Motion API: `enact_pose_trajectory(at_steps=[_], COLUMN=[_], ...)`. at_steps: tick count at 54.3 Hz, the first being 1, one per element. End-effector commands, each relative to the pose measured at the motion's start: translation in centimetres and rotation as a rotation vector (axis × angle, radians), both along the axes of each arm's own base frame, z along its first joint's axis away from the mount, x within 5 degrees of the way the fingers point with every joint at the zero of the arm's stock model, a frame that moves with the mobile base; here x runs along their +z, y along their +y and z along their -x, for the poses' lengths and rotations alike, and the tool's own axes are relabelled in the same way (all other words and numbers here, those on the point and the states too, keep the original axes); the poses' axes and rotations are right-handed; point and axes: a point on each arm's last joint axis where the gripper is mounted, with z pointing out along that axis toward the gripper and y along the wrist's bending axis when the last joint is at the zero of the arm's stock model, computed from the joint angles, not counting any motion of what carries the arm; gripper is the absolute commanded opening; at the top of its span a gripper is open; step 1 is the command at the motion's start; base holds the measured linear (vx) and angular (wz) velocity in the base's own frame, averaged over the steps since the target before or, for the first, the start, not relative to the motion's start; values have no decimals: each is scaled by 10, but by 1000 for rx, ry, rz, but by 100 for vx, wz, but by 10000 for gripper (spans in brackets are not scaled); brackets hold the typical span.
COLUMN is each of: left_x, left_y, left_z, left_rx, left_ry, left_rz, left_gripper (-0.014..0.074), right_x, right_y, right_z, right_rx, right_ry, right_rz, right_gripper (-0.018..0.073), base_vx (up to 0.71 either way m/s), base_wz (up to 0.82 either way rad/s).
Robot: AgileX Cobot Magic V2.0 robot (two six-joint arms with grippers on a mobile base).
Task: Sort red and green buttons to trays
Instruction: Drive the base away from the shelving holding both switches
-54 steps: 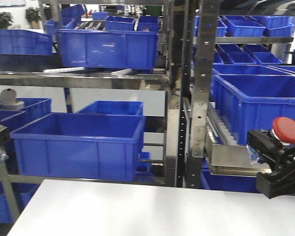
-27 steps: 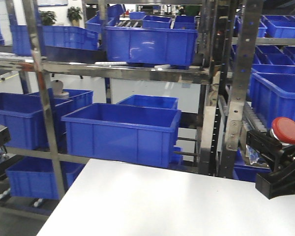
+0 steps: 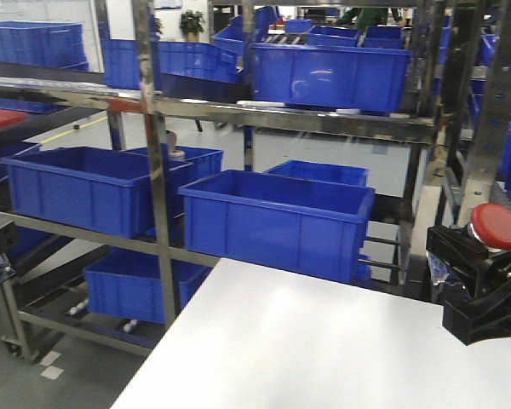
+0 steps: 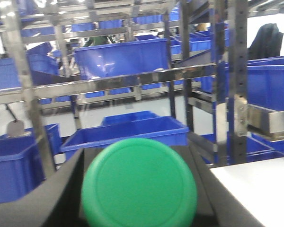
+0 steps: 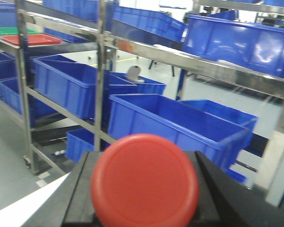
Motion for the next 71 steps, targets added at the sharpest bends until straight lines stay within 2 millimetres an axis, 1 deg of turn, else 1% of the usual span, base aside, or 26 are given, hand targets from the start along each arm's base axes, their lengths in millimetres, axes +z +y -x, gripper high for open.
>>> enact_pose_trajectory(at_steps=[1, 41, 71], left_x=[14, 14, 14], left_y=[0, 0, 0], left_z=[4, 4, 4], left_rx=[-12, -12, -12], left_ry=[-35, -35, -37], left_rz=[51, 51, 51], left_gripper=[-6, -6, -6], right_x=[22, 22, 22], right_y=[1, 1, 1], right_z=[6, 6, 6], right_rx=[35, 35, 35], right_ry=[-123, -123, -123], right_rz=[-25, -26, -26], right_gripper=[-9, -9, -9], base_vx=[-6, -2, 8], base_wz=[27, 32, 36])
